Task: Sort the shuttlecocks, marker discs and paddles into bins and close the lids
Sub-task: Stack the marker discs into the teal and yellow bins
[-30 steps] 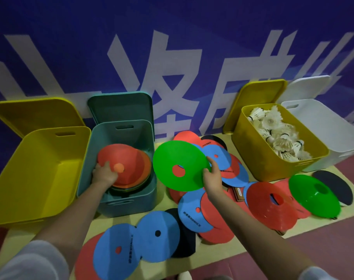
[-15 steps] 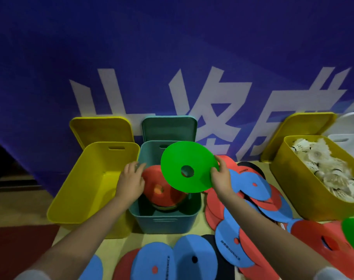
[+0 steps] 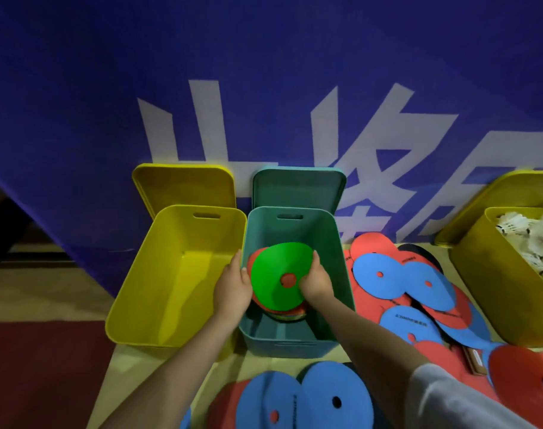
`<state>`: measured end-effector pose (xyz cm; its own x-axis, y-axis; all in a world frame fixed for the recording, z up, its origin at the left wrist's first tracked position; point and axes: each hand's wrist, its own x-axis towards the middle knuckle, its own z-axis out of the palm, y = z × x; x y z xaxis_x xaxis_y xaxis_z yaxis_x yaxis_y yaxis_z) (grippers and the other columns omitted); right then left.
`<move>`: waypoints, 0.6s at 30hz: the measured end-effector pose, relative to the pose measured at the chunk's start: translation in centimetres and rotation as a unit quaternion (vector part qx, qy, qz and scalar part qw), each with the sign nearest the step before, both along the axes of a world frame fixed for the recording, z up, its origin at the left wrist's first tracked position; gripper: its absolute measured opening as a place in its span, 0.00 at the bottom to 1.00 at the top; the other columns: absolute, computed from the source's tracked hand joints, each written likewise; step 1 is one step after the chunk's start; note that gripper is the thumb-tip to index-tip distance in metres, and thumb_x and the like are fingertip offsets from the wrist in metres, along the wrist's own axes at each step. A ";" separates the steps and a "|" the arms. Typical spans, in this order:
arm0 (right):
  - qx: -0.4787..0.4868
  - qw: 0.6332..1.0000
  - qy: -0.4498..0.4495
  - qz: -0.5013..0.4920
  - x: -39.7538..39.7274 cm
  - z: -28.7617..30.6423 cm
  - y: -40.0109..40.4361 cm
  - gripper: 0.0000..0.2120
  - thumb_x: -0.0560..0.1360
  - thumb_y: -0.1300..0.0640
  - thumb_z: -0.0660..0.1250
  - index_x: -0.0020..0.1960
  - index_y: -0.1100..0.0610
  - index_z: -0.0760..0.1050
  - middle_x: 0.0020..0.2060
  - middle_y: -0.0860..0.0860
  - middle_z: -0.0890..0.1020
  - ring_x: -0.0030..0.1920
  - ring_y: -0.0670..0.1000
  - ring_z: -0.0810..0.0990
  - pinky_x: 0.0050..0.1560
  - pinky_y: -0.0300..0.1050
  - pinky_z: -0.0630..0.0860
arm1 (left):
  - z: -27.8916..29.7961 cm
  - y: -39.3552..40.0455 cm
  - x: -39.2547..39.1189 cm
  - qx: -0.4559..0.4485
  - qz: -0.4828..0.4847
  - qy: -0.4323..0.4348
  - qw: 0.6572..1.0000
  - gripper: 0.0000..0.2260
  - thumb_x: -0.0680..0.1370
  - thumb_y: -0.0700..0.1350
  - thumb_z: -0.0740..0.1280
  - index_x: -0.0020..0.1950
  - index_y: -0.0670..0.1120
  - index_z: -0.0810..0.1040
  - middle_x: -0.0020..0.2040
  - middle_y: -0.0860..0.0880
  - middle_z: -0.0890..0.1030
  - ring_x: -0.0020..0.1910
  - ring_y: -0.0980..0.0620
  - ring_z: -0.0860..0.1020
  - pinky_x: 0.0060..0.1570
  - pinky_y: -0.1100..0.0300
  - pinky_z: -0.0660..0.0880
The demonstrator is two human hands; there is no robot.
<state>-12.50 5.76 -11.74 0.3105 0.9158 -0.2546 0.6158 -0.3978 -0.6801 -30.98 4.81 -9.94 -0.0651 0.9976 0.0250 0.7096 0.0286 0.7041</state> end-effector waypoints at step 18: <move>0.168 0.955 0.245 0.006 4.4 6.2 -6.9 0.10 0.79 0.67 0.60 0.55 0.57 0.76 0.42 0.52 0.80 0.41 0.48 0.79 0.46 0.43 0.77 | 2.9 -0.9 3.3 0.186 -0.124 0.126 0.966 0.15 0.74 0.45 0.62 0.59 0.45 0.79 0.54 0.45 0.78 0.57 0.42 0.74 0.59 0.49 0.71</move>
<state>-8.07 -1.15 -5.59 0.2187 0.9740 -0.0583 0.1941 -0.1020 -0.9757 -27.66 3.90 -7.05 0.2298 0.9005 0.3692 0.8128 -0.3862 0.4362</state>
